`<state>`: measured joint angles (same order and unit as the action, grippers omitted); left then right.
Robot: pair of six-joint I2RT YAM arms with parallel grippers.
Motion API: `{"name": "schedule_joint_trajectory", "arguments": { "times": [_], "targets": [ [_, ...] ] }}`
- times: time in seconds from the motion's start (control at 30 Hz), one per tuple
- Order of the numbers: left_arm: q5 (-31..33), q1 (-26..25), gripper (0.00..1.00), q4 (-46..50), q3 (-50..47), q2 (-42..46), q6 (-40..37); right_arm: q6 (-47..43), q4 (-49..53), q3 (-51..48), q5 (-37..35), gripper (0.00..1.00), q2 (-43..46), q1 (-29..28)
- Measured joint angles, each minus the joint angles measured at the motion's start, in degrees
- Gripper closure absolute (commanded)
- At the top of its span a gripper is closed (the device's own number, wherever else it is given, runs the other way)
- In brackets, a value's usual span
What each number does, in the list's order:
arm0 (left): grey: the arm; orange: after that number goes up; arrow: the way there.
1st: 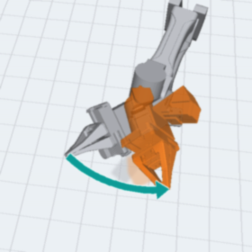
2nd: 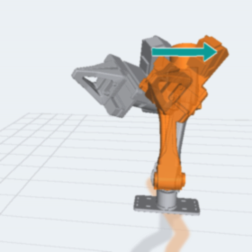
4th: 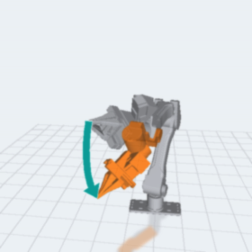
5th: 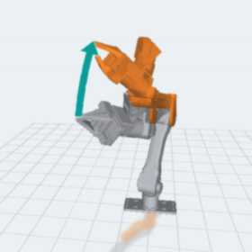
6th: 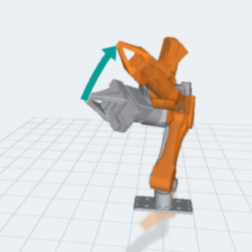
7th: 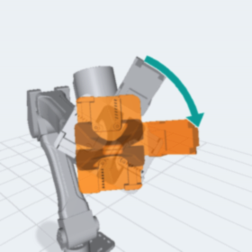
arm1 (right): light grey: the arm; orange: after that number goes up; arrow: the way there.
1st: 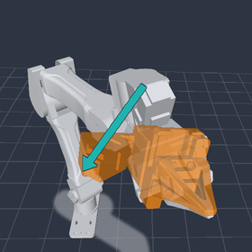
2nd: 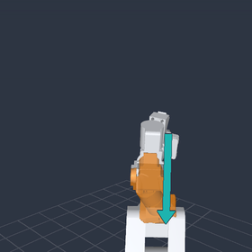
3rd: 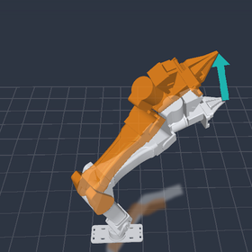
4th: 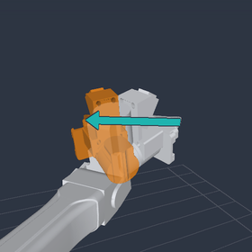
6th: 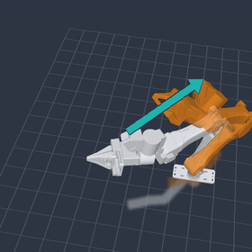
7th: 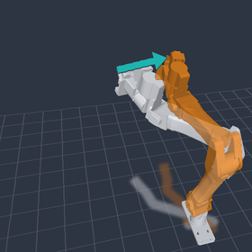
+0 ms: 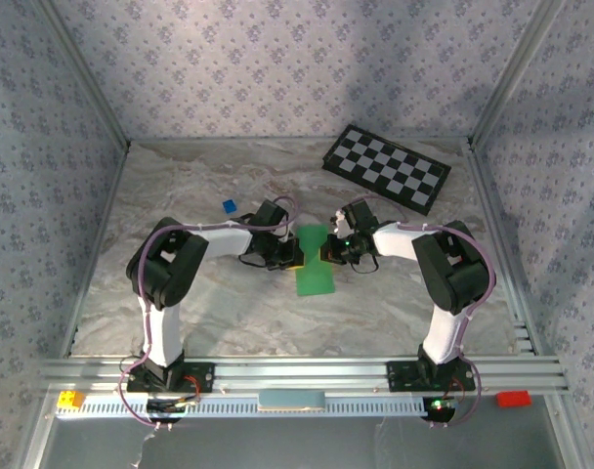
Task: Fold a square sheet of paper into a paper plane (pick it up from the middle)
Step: First fold the square sheet of paper in half at the center of the table.
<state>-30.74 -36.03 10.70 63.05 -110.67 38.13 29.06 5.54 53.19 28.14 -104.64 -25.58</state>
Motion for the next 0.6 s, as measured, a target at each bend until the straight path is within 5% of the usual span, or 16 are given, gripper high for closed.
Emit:
{"name": "schedule_joint_trajectory", "arguments": {
  "times": [0.6],
  "targets": [
    [-2.75, 3.15, 0.94, 0.81, 6.12, -5.14, -0.11, -0.33, 0.68, 0.5, 0.17, 1.0, -0.2, 0.09]
  ]
}}
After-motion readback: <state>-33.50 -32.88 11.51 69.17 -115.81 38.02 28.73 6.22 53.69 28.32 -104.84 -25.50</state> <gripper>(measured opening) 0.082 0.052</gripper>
